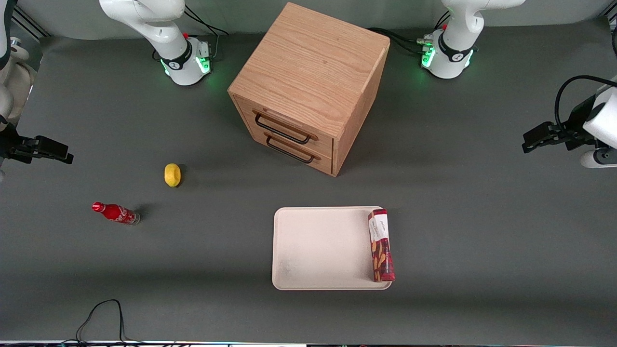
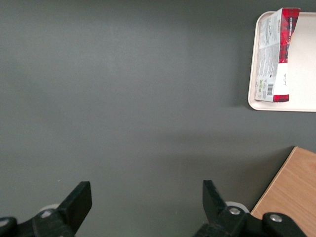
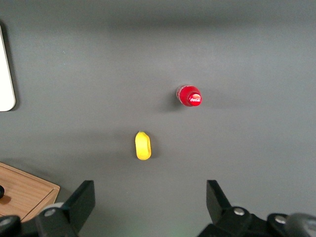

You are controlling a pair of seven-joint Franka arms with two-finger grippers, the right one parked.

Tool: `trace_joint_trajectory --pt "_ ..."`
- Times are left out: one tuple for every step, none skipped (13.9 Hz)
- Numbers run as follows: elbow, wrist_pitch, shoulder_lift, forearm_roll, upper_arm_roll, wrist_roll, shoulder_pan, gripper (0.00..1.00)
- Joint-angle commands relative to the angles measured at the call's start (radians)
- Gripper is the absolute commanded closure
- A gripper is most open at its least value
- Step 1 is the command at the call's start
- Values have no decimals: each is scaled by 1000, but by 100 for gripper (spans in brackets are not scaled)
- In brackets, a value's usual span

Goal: Place red cookie box on tray

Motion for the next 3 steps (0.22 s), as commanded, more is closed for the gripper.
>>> trace_joint_trajectory --pt "17 -30 2 1 5 53 -1 0" --pt "17 -30 2 1 5 53 -1 0" --pt "17 -30 2 1 5 55 -1 0"
